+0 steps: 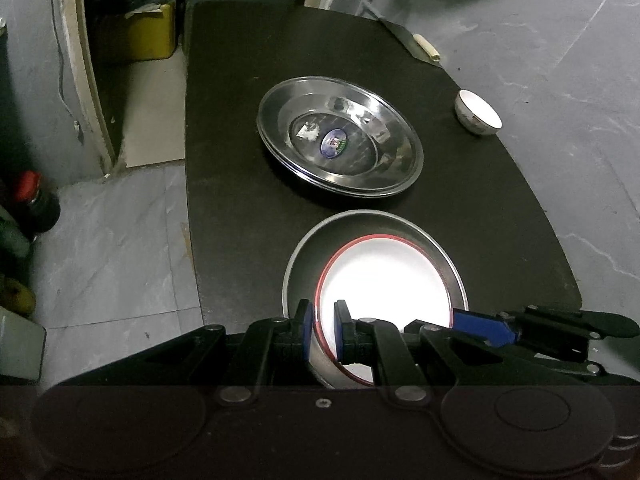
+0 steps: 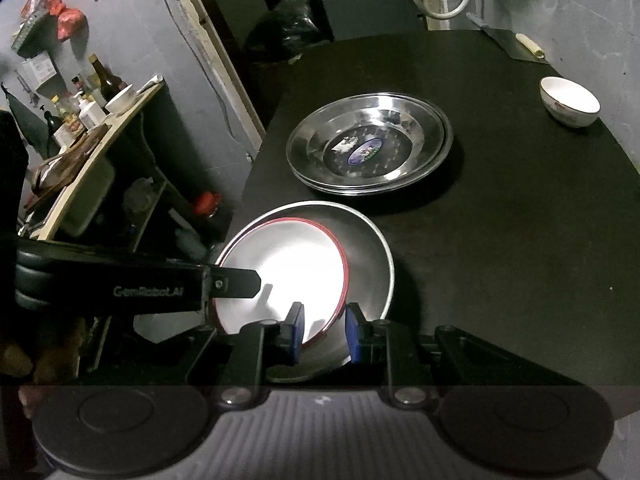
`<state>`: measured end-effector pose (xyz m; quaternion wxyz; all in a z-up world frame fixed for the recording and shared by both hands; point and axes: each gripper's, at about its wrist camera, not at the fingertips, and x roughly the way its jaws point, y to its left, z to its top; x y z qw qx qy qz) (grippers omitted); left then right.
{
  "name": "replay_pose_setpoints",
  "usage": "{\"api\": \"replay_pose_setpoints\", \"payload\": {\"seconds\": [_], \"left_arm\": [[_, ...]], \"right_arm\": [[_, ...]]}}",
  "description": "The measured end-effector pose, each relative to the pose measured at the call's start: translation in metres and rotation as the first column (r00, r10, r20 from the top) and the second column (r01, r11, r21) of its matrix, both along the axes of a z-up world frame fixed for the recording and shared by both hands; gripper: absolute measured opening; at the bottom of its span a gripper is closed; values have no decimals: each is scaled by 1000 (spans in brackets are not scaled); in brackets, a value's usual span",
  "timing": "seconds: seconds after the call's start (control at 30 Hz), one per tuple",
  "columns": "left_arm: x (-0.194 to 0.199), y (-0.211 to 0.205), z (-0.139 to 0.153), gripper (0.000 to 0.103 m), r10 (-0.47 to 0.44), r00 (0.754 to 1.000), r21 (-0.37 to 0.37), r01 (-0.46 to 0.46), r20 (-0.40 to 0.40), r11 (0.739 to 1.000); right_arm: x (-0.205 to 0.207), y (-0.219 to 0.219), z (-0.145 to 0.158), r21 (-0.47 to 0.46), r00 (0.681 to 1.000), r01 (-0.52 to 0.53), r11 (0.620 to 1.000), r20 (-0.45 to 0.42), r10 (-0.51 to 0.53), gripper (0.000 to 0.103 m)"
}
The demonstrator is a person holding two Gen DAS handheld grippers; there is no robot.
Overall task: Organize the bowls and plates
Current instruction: 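Lift the white bowl and lower it into the steel bowl, then open both grippers and move them toward the remaining white bowl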
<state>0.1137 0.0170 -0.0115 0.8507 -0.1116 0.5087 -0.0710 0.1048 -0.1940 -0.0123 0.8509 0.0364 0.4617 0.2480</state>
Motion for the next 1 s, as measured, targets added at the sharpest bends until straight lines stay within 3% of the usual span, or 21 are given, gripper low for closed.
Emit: {"api": "replay_pose_setpoints", "payload": {"seconds": [0.47, 0.7, 0.9, 1.0], "left_arm": [[8, -2, 5, 14, 19, 1000, 11, -19, 16, 1000], [8, -4, 18, 18, 36, 998, 30, -38, 49, 999], [8, -5, 34, 41, 50, 993, 32, -54, 106, 998], [13, -10, 41, 60, 54, 989, 49, -61, 137, 997]], "right_arm": [[13, -3, 1, -12, 1000, 0, 1000, 11, 0, 26], [13, -9, 14, -8, 998, -10, 1000, 62, 11, 32], [13, -21, 26, 13, 993, 1, 1000, 120, -2, 39], [17, -34, 30, 25, 989, 39, 999, 145, -42, 47]]}}
